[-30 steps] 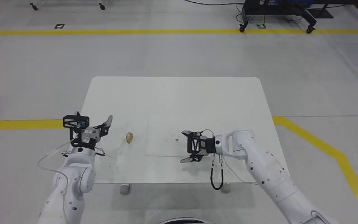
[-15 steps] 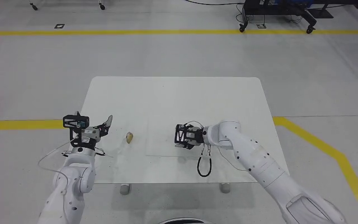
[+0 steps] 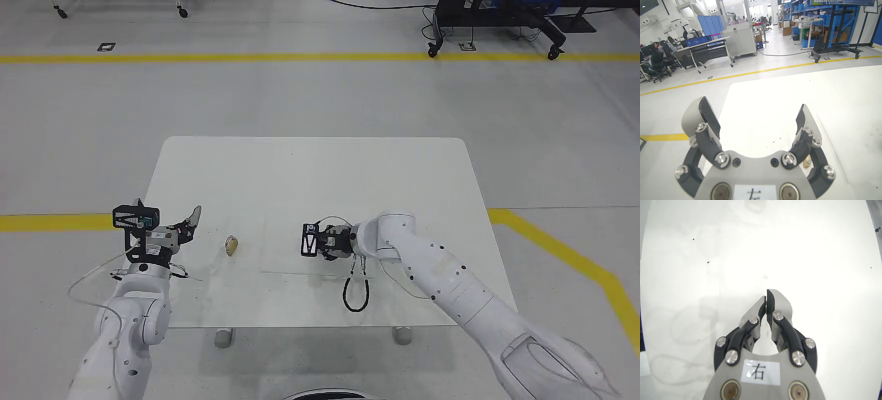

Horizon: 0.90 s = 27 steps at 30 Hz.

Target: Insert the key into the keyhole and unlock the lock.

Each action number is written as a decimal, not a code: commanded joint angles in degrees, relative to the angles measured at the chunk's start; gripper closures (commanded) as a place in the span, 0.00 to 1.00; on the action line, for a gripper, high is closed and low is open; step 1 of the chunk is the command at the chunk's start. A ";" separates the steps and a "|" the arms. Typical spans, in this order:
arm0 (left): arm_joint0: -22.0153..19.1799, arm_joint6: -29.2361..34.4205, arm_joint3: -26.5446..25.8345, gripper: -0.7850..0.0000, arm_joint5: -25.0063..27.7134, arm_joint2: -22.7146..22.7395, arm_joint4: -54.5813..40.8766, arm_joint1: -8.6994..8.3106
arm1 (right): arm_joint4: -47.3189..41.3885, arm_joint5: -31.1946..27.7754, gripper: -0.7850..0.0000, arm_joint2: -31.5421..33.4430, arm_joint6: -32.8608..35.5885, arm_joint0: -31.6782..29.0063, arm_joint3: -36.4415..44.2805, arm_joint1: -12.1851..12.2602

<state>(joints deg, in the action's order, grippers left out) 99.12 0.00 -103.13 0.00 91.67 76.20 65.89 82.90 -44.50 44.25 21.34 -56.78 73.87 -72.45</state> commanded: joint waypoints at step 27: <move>0.00 0.00 0.00 0.00 0.00 0.00 0.00 0.00 | -31.06 -13.33 1.00 21.22 -13.68 -9.82 1.14 5.69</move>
<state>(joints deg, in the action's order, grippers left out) 99.12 0.00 -103.13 0.00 91.67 76.20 65.89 51.82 -57.86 65.50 7.69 -66.61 75.01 -66.75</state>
